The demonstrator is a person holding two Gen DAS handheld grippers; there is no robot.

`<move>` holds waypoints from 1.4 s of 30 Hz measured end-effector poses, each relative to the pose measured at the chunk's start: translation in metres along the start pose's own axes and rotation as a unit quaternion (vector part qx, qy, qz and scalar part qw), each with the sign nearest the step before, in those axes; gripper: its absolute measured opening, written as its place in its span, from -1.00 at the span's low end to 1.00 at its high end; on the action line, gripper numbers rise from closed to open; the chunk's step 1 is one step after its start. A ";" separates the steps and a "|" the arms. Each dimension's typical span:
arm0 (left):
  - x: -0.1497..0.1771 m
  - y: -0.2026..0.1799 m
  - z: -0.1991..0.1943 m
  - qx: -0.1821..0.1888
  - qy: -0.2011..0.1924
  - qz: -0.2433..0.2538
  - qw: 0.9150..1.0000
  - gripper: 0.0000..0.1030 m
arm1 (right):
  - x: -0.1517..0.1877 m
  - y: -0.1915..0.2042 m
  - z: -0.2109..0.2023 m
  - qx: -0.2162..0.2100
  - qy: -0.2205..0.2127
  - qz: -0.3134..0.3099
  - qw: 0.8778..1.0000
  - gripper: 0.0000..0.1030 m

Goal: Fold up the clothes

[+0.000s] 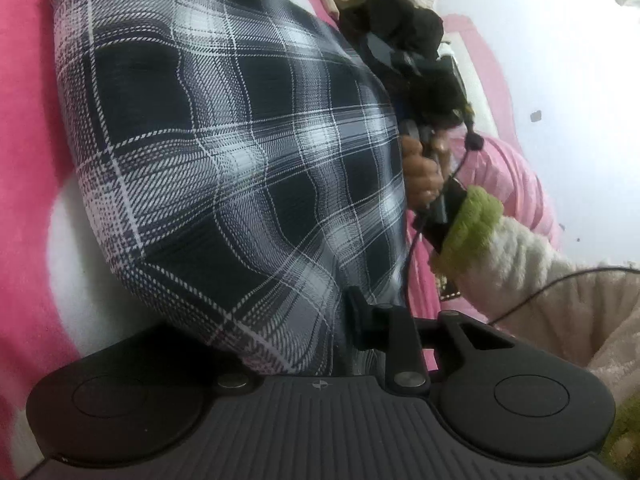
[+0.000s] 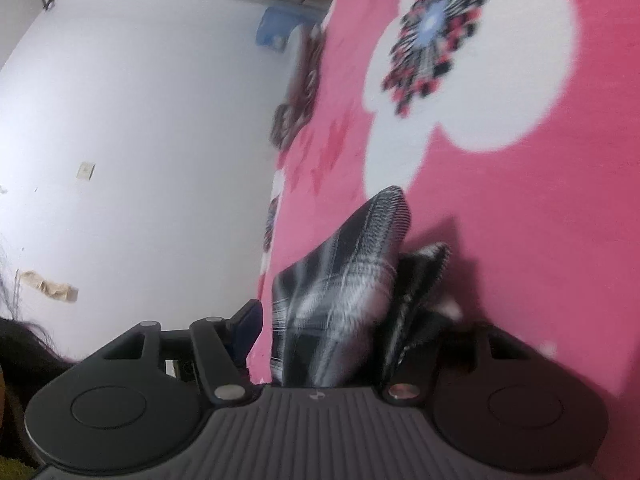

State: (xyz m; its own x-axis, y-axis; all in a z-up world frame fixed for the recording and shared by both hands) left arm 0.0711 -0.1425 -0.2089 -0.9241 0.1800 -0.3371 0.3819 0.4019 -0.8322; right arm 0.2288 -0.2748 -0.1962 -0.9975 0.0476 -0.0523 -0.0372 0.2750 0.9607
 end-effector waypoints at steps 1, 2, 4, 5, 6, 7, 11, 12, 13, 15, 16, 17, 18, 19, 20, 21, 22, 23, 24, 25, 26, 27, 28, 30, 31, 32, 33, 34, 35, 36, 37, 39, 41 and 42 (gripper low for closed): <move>0.000 0.001 0.000 0.002 0.001 0.000 1.000 -0.51 | 0.001 0.001 0.001 -0.003 0.007 -0.003 1.000 0.18; 0.000 0.003 -0.001 0.004 0.001 0.000 1.000 -0.52 | 0.002 0.001 -0.001 -0.007 0.015 -0.003 1.000 0.17; 0.000 0.004 -0.001 0.007 0.001 0.001 1.000 -0.52 | 0.003 -0.001 -0.006 -0.016 0.027 0.003 0.999 0.07; 0.000 0.004 -0.002 0.009 0.000 0.002 1.000 -0.53 | 0.004 -0.002 -0.009 -0.019 0.032 0.008 0.999 0.01; 0.001 0.004 -0.003 0.011 0.000 0.003 1.000 -0.53 | 0.002 -0.005 -0.006 -0.013 0.034 0.014 0.999 -0.12; 0.002 0.005 -0.004 0.012 -0.001 0.004 1.000 -0.54 | 0.000 -0.004 -0.001 -0.014 0.039 0.012 0.999 -0.22; 0.006 0.005 -0.005 0.014 -0.006 0.008 1.000 -0.58 | 0.000 0.000 0.016 -0.016 0.055 0.001 0.998 -0.26; 0.007 0.004 -0.006 0.013 -0.007 0.009 1.000 -0.59 | 0.002 0.001 0.017 -0.010 0.055 -0.003 0.998 -0.30; 0.008 0.004 -0.006 0.013 -0.008 0.010 1.000 -0.60 | 0.003 0.003 0.016 0.003 0.052 -0.009 0.999 -0.34; 0.008 0.002 -0.005 0.011 -0.010 0.012 1.000 -0.61 | 0.007 0.009 0.014 0.028 0.045 -0.022 0.998 -0.36; 0.008 0.001 -0.004 0.010 -0.011 0.013 1.000 -0.61 | 0.010 0.017 0.014 0.045 0.038 -0.043 0.997 -0.37; 0.008 -0.001 -0.004 0.009 -0.013 0.014 1.000 -0.63 | 0.013 0.025 0.013 0.061 0.031 -0.063 0.996 -0.38; 0.007 -0.002 -0.004 0.008 -0.014 0.014 1.000 -0.64 | 0.016 0.033 0.013 0.077 0.024 -0.082 0.993 -0.40; 0.007 -0.003 -0.004 0.007 -0.016 0.014 1.000 -0.64 | 0.021 0.042 0.012 0.087 0.018 -0.102 0.991 -0.41; 0.007 -0.004 -0.004 0.005 -0.017 0.015 1.000 -0.64 | 0.025 0.050 0.011 0.097 0.012 -0.121 0.988 -0.42; 0.008 -0.004 -0.005 0.003 -0.019 0.017 1.000 -0.65 | 0.030 0.057 0.010 0.107 0.007 -0.136 0.985 -0.43; 0.008 -0.005 -0.006 0.002 -0.021 0.019 1.000 -0.65 | 0.034 0.064 0.010 0.116 0.002 -0.151 0.982 -0.44; 0.008 -0.006 -0.006 0.002 -0.024 0.021 0.999 -0.65 | 0.037 0.070 0.010 0.124 -0.004 -0.166 0.978 -0.45; 0.008 -0.007 -0.007 0.002 -0.028 0.022 0.999 -0.66 | 0.041 0.077 0.009 0.132 -0.010 -0.179 0.975 -0.46; 0.008 -0.009 -0.010 0.001 -0.033 0.023 0.999 -0.66 | 0.043 0.082 0.009 0.136 -0.015 -0.187 0.973 -0.46; 0.007 -0.010 -0.012 0.001 -0.038 0.025 0.999 -0.66 | 0.044 0.087 0.009 0.139 -0.021 -0.194 0.971 -0.47; 0.006 -0.011 -0.015 0.000 -0.044 0.027 0.999 -0.66 | 0.046 0.092 0.008 0.140 -0.027 -0.200 0.969 -0.47; 0.005 -0.012 -0.019 -0.002 -0.051 0.028 0.998 -0.66 | 0.045 0.097 0.009 0.140 -0.033 -0.204 0.968 -0.48; 0.001 -0.012 -0.025 -0.006 -0.066 0.027 0.997 -0.67 | 0.044 0.104 0.008 0.139 -0.045 -0.213 0.966 -0.48; 0.000 -0.011 -0.029 -0.009 -0.075 0.026 0.997 -0.67 | 0.043 0.108 0.007 0.137 -0.050 -0.216 0.965 -0.48; -0.002 -0.010 -0.032 -0.012 -0.083 0.026 0.996 -0.68 | 0.040 0.111 0.010 0.135 -0.055 -0.221 0.964 -0.48; -0.005 -0.010 -0.032 -0.017 -0.091 0.027 0.995 -0.69 | 0.039 0.116 0.011 0.133 -0.061 -0.227 0.963 -0.49; -0.008 -0.010 -0.034 -0.022 -0.100 0.029 0.994 -0.69 | 0.038 0.121 0.012 0.130 -0.065 -0.232 0.962 -0.49; -0.010 -0.010 -0.039 -0.026 -0.108 0.031 0.993 -0.69 | 0.036 0.127 0.015 0.126 -0.070 -0.238 0.961 -0.49; -0.013 -0.009 -0.043 -0.031 -0.116 0.033 0.992 -0.69 | 0.033 0.131 0.017 0.123 -0.074 -0.244 0.959 -0.49; -0.016 -0.008 -0.047 -0.036 -0.126 0.035 0.991 -0.70 | 0.030 0.136 0.022 0.120 -0.076 -0.250 0.958 -0.49; -0.022 -0.005 -0.055 -0.048 -0.145 0.040 0.987 -0.70 | 0.024 0.147 0.032 0.114 -0.082 -0.262 0.955 -0.49; -0.029 -0.002 -0.068 -0.060 -0.168 0.045 0.983 -0.70 | 0.017 0.158 0.043 0.107 -0.088 -0.277 0.951 -0.49; -0.033 -0.001 -0.075 -0.067 -0.180 0.048 0.980 -0.71 | 0.012 0.165 0.049 0.101 -0.090 -0.286 0.949 -0.50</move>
State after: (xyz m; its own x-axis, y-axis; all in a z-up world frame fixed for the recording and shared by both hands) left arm 0.1025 -0.0815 -0.1639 -0.8197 -0.0967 -0.5645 0.4433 0.5169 -0.7323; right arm 0.2134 -0.1817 -0.0520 -0.7902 -0.0062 -0.6128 -0.5391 0.4823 0.6904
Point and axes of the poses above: each gripper's, at about its wrist camera, not at the fingertips, and z roughly the way its jaws point, y to its left, x to its underside, the point moved 7 cm from there along z, roughly the way its jaws point, and after that the axes turned 8 degrees about z, right-handed, at the moved point
